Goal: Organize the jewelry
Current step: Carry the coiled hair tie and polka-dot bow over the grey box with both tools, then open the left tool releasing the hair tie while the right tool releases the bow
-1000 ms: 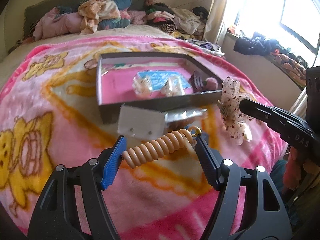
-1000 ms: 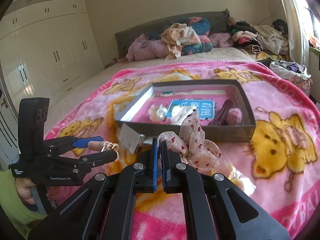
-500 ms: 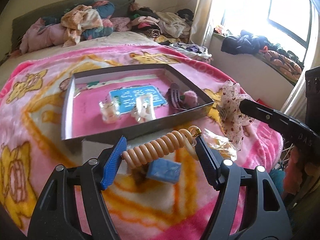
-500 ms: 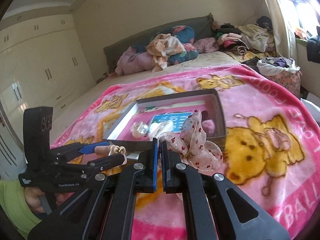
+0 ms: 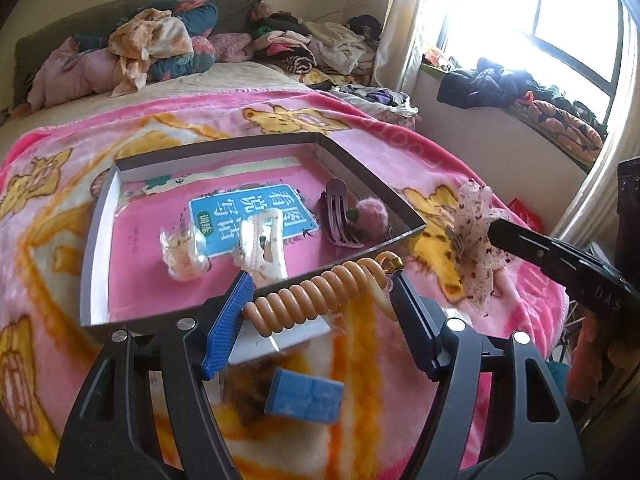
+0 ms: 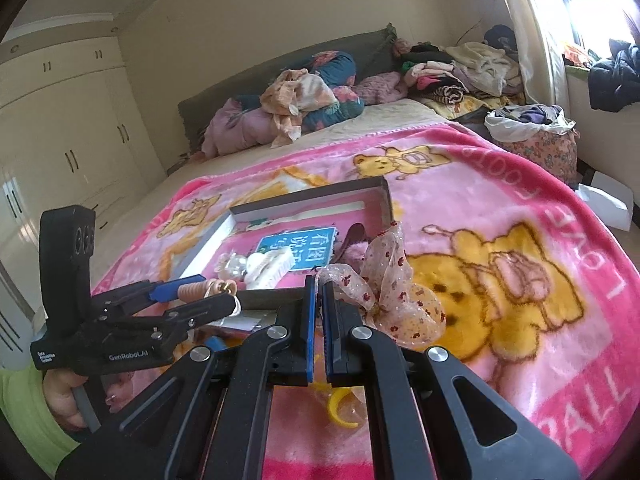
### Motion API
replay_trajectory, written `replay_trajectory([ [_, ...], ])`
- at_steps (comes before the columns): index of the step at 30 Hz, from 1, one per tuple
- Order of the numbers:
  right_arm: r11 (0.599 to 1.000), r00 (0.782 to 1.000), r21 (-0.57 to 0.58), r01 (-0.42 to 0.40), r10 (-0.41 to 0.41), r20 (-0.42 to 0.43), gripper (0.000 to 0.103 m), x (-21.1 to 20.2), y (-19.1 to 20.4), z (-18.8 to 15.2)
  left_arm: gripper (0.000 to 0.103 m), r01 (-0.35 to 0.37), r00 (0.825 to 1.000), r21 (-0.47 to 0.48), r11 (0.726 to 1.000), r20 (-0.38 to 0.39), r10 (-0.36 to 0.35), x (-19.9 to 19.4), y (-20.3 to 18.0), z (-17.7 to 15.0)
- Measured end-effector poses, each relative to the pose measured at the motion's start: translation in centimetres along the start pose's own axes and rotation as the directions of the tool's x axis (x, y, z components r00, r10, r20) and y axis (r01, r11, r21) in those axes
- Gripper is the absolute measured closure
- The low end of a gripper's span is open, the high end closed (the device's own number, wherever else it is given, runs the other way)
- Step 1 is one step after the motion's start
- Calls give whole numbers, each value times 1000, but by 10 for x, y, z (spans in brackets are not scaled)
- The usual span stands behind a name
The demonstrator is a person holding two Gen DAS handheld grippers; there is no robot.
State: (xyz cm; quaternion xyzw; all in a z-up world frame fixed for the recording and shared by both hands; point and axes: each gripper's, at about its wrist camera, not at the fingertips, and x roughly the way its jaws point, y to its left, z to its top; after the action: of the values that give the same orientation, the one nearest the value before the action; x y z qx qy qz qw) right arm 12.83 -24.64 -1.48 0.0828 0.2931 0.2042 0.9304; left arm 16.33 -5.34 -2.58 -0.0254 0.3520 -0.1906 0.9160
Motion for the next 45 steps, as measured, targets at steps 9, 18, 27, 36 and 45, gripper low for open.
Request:
replay_trajectory([
  [9, 1000, 1000, -14, -7, 6, -10, 99, 23, -6, 21, 42, -48, 999, -36, 998, 15, 48, 14, 19, 21],
  [18, 999, 999, -44, -23, 22, -29, 99, 55, -1, 44, 42, -111, 993, -90, 990, 17, 113, 22, 51, 34],
  [27, 997, 997, -71, -45, 40, -69, 99, 96, 9, 57, 42, -170, 985, -138, 976, 13, 173, 27, 80, 39],
  [36, 994, 991, -95, -60, 48, -122, 99, 133, 21, 56, 42, -203, 979, -179, 963, -8, 205, 30, 105, 37],
  [45, 990, 982, -122, -72, 49, -183, 99, 159, 30, 50, 41, -210, 978, -190, 959, -46, 205, 46, 115, 37],
])
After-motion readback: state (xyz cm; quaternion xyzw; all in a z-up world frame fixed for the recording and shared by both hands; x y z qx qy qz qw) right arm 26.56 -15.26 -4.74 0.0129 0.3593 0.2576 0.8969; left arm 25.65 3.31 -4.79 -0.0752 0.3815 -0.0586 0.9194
